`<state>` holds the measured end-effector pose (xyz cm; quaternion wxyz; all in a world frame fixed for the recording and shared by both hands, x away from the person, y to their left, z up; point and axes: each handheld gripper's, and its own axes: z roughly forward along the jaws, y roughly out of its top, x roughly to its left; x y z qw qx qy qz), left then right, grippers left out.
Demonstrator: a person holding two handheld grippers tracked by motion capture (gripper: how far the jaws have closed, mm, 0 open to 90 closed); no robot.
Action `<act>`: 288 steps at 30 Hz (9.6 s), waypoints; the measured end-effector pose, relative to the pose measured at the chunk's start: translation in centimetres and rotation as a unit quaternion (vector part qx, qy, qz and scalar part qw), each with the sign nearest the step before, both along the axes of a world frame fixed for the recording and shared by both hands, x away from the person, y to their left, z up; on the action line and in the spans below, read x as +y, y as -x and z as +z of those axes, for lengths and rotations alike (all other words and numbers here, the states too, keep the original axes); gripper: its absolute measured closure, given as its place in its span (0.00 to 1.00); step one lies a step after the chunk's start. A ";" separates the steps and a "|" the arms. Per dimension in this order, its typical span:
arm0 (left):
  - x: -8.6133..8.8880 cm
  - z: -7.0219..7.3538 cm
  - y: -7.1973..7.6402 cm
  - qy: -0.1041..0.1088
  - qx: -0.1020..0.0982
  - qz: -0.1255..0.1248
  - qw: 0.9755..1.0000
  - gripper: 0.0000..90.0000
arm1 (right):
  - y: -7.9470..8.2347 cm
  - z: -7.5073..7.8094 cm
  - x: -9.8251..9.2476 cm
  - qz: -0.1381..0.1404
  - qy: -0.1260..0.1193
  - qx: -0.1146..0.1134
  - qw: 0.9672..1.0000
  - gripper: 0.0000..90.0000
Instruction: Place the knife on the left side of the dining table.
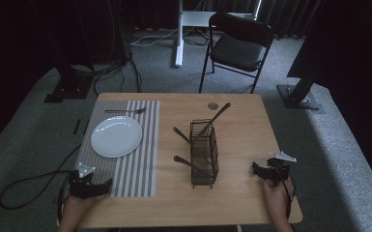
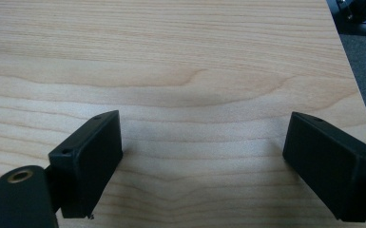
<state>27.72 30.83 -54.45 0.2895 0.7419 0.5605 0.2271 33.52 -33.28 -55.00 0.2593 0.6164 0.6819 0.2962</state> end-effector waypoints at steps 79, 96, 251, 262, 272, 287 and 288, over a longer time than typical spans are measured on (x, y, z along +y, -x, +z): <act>-16.8 13.4 2.2 0.079 -0.124 -0.280 0.949 0.06 | 0.0 0.0 0.0 0.000 0.001 -0.001 1.000 0.14; -19.9 14.8 1.7 0.104 -0.137 -0.304 0.937 0.16 | 0.0 0.0 0.0 0.001 0.001 -0.001 1.000 0.14; -26.0 22.2 -1.4 0.208 -0.256 -0.363 0.871 0.93 | 0.0 0.0 -0.1 0.001 0.000 -0.001 1.000 0.14; -24.1 23.5 -0.8 0.204 -0.271 -0.349 0.873 0.93 | 0.0 0.0 -0.1 0.001 0.000 -0.001 1.000 0.14; -21.9 24.0 -0.3 0.193 -0.277 -0.325 0.883 0.93 | 0.0 0.0 -0.1 0.001 0.000 -0.001 1.000 0.14; -16.8 21.9 -0.2 0.189 -0.278 -0.260 0.905 0.93 | 0.0 0.0 -0.1 0.001 0.000 -0.001 1.000 0.14; -16.8 21.9 -0.2 0.189 -0.278 -0.260 0.905 0.93 | 0.0 0.0 -0.1 0.001 0.000 -0.001 1.000 0.14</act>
